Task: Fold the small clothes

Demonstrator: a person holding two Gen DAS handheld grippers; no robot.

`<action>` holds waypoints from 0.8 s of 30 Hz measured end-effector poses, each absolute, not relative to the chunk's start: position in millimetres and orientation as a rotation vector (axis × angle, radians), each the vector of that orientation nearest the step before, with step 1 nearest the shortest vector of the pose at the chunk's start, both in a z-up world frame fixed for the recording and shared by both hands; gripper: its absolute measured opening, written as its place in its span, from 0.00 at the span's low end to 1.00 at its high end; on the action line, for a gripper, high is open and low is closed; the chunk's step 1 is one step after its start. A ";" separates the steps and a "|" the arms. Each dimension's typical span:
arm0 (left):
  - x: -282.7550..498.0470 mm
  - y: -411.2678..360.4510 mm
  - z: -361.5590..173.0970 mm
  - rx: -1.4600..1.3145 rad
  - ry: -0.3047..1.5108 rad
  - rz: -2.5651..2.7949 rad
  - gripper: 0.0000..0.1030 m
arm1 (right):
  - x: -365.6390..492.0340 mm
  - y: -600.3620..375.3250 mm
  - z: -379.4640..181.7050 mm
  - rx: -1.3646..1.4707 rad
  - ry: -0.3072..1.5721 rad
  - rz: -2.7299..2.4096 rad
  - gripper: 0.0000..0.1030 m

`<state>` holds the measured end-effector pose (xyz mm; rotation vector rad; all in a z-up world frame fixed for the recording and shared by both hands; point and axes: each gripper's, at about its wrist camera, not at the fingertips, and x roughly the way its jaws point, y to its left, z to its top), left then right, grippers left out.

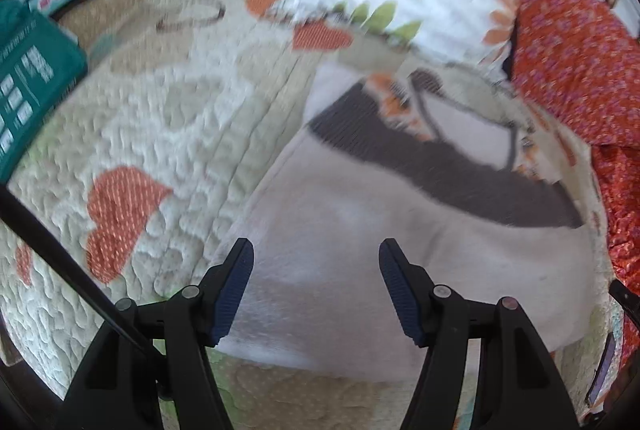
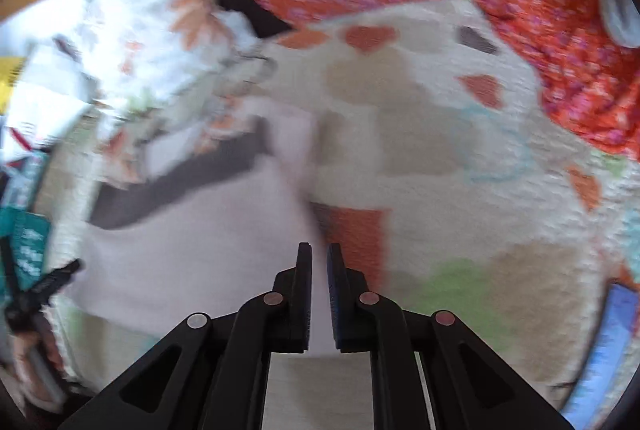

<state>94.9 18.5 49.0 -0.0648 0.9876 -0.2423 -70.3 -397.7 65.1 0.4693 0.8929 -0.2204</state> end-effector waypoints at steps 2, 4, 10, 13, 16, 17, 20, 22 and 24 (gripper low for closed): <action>82.7 13.2 64.1 -0.051 0.917 -0.249 0.62 | -60.1 -378.9 66.2 0.452 0.887 -0.167 0.33; 68.5 7.2 77.4 -0.033 0.846 -0.258 0.63 | -49.2 -356.0 63.5 0.390 0.908 -0.146 0.35; 29.6 -1.3 99.7 0.012 0.694 -0.263 0.79 | -21.0 -311.4 47.2 0.258 0.981 -0.094 0.35; 13.7 1.5 99.6 0.021 0.683 -0.266 0.79 | -19.4 -311.5 28.4 0.259 1.041 -0.117 0.35; 3.9 7.8 97.3 0.010 0.693 -0.264 0.79 | -18.8 -316.3 11.6 0.288 1.097 -0.134 0.37; 0.6 12.6 96.5 0.000 0.699 -0.257 0.79 | -20.0 -317.4 10.5 0.297 1.092 -0.130 0.38; -5.5 27.3 95.6 -0.031 0.713 -0.229 0.80 | -22.4 -316.8 9.4 0.308 1.091 -0.127 0.47; -4.3 37.2 96.4 -0.057 0.733 -0.215 0.80 | -21.8 -316.4 8.0 0.340 1.096 -0.144 0.52; 0.5 46.1 99.2 -0.080 0.759 -0.212 0.80 | -15.8 -316.8 7.7 0.395 1.109 -0.141 0.73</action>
